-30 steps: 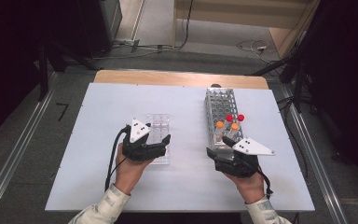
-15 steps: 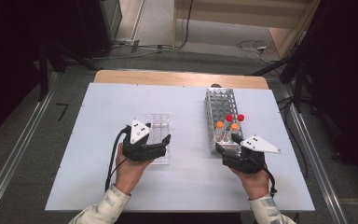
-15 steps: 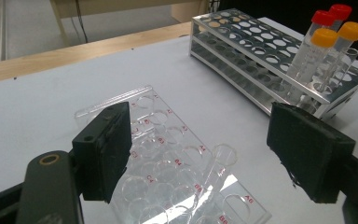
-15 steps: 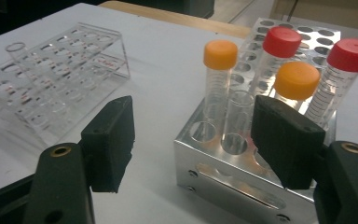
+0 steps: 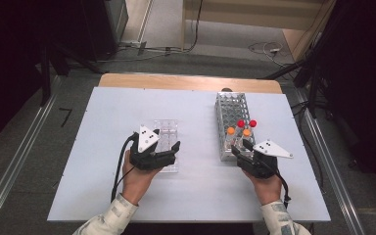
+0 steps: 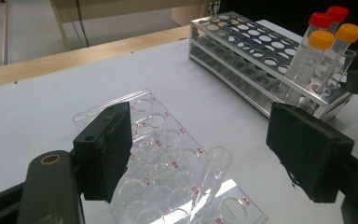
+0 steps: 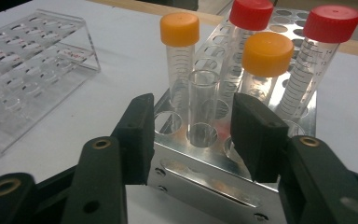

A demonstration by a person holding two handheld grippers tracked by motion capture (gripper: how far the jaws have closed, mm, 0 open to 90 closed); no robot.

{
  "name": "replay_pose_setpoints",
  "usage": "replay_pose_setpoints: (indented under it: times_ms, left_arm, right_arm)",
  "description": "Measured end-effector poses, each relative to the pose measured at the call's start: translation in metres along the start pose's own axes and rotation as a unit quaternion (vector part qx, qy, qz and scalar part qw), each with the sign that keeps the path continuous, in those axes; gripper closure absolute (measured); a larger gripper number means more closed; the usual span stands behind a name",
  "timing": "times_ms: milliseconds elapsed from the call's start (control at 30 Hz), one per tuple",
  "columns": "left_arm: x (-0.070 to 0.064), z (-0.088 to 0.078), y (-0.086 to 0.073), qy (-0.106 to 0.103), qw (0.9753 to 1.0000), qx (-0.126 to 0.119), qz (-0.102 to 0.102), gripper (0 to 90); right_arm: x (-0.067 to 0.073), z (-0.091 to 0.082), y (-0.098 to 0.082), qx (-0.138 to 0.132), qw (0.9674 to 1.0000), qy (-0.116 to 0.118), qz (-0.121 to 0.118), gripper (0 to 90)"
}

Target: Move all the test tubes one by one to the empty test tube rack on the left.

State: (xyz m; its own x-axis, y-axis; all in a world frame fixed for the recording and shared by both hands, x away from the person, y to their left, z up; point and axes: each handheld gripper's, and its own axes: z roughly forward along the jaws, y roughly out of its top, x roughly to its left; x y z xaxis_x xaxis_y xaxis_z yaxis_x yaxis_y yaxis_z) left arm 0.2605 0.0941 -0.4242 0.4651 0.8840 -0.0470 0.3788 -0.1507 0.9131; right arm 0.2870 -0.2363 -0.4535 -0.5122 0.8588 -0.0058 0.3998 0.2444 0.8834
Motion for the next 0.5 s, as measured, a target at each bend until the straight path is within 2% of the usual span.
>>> replay_pose_setpoints:
  times_ms: [200,500]
  left_arm:
    - [0.0000,-0.0006,0.0002,0.002,1.0000,-0.001,0.000,23.2]
    - [-0.0005,-0.0007,0.0001,0.002,1.0000,-0.002,0.001,23.2]
  right_arm:
    - [-0.0025,0.0046,-0.0017,-0.003,1.0000,0.000,0.004,59.4]
    - [-0.0016,0.0105,-0.0029,0.000,1.0000,-0.009,-0.001,67.0]
